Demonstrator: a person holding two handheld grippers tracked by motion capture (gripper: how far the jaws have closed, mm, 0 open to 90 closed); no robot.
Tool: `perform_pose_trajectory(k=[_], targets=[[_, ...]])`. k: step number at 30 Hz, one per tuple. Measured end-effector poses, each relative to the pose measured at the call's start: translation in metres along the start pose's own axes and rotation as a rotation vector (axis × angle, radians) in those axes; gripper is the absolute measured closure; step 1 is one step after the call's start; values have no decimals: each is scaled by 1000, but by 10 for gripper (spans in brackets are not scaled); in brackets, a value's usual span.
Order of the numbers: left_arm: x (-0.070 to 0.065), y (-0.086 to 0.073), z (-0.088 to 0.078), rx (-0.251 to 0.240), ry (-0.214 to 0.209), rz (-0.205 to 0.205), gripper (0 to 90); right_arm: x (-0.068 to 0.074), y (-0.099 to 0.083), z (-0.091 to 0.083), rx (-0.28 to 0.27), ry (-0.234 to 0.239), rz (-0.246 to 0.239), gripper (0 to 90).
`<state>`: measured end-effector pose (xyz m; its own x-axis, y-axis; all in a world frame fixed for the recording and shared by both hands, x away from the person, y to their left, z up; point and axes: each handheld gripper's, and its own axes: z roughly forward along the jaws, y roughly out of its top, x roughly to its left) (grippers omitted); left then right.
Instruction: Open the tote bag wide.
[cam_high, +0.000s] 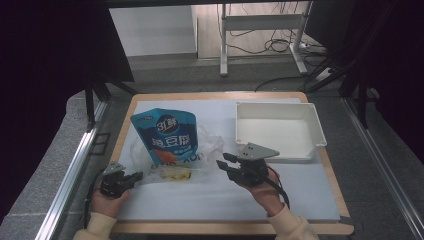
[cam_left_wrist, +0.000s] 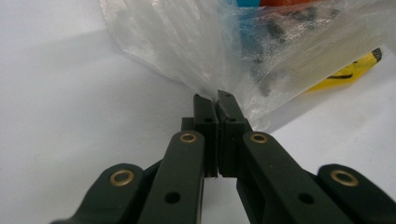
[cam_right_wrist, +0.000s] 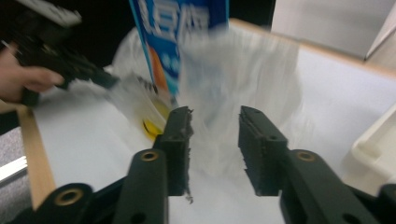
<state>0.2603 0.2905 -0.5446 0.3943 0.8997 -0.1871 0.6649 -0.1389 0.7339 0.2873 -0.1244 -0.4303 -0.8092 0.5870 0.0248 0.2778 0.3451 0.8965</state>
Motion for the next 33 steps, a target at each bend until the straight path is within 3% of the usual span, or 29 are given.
perform_pose_trajectory(k=[4, 7, 11, 13, 16, 20, 25, 33], targets=[[0, 0, 0, 2, 0, 0, 894, 7, 27, -15, -75, 8, -42, 785], [-1, 0, 0, -3, 1, 3, 893, 7, 43, -14, -97, 9, -58, 840], [-1, 0, 0, -3, -2, 1, 893, 0, 61, 6, -47, 13, -74, 867], [-1, 0, 0, -4, -1, 1, 893, -7, 63, 24, -5, -14, -68, 872], [0, -1, -1, -5, -2, 4, 893, -16, 51, 46, 53, -32, -28, 873], [0, -1, -2, -5, -1, 4, 892, -27, 16, 70, 110, -62, 18, 873], [-1, 0, -1, -1, -1, 5, 892, -34, -11, 78, 133, -84, 48, 874], [0, -1, -2, -4, 3, 6, 890, -41, -37, 88, 205, -82, 69, 873]])
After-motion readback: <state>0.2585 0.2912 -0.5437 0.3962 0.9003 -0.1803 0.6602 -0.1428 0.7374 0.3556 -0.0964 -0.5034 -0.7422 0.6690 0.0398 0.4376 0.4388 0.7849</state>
